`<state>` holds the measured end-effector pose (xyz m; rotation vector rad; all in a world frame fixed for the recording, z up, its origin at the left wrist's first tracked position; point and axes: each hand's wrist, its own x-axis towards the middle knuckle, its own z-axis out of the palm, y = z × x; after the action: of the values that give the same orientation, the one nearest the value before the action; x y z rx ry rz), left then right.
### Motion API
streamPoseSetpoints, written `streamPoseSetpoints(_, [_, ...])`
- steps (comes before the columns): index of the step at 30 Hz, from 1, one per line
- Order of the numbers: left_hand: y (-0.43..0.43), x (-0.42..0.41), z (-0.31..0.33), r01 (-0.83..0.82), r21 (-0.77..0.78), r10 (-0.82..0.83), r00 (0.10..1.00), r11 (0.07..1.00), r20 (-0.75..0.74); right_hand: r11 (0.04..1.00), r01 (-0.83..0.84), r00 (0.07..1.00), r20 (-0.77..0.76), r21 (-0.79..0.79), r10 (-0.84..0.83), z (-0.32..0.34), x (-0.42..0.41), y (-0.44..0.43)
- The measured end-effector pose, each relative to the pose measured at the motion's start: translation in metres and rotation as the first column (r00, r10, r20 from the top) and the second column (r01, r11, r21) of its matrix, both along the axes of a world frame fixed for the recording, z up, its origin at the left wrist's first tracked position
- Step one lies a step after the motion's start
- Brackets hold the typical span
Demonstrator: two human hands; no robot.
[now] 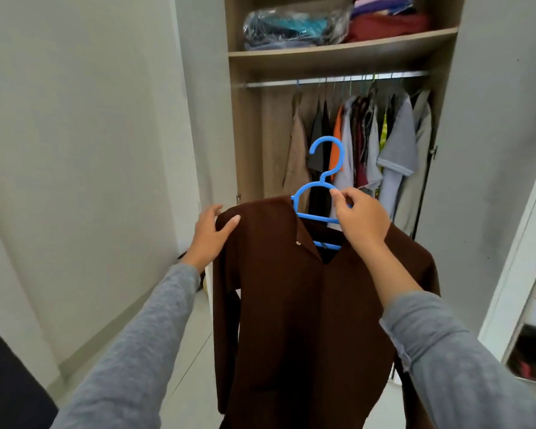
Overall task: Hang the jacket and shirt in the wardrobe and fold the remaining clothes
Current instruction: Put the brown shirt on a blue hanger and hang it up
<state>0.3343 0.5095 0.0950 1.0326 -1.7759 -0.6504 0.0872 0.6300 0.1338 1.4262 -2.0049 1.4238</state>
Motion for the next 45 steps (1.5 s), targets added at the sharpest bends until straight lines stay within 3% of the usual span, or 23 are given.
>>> streamPoseSetpoints(3, [-0.003, 0.008, -0.022, 0.115, 0.204, -0.111, 0.993, 0.972, -0.032, 0.999, 0.028, 0.999, 0.042, -0.02, -0.027, -0.001, -0.008, 0.002])
streamPoseSetpoints(8, [-0.011, 0.002, -0.032, -0.06, 0.075, 0.063, 0.997, 0.995, -0.045, 0.997, 0.056, 0.998, 0.039, -0.051, -0.054, -0.001, -0.016, 0.005])
streamPoseSetpoints(13, [-0.02, 0.006, -0.029, -0.152, 0.095, 0.167, 0.97, 0.984, -0.178, 0.99, 0.066, 0.993, -0.085, -0.128, -0.078, -0.001, -0.024, 0.012])
streamPoseSetpoints(22, [-0.015, 0.022, -0.029, -0.16, 0.183, 0.2, 0.952, 0.97, -0.23, 0.994, 0.032, 0.987, -0.153, -0.104, -0.047, 0.0, -0.039, 0.018])
streamPoseSetpoints(26, [-0.016, 0.03, -0.022, -0.044, 0.282, 0.089, 0.985, 0.958, -0.148, 0.996, 0.033, 0.991, -0.13, -0.079, -0.043, -0.002, -0.034, 0.012])
streamPoseSetpoints(30, [0.0, 0.019, 0.002, 0.074, 0.087, -0.081, 0.993, 0.993, 0.084, 1.0, -0.018, 0.997, -0.08, 0.009, 0.019, -0.005, -0.028, 0.008])
streamPoseSetpoints(35, [0.031, -0.029, 0.015, 0.263, 0.031, -0.251, 0.87, 0.964, 0.425, 0.992, -0.109, 0.988, -0.1, 0.066, 0.115, 0.001, -0.006, 0.005])
streamPoseSetpoints(40, [0.029, -0.045, 0.008, 0.186, -0.172, -0.103, 0.91, 0.967, 0.402, 0.991, -0.12, 0.985, -0.119, 0.051, 0.126, 0.006, -0.012, 0.009])
streamPoseSetpoints(45, [0.024, -0.058, 0.012, 0.028, -0.381, 0.07, 0.968, 0.924, 0.241, 0.971, -0.238, 0.966, -0.112, -0.031, 0.234, 0.006, -0.023, 0.011])
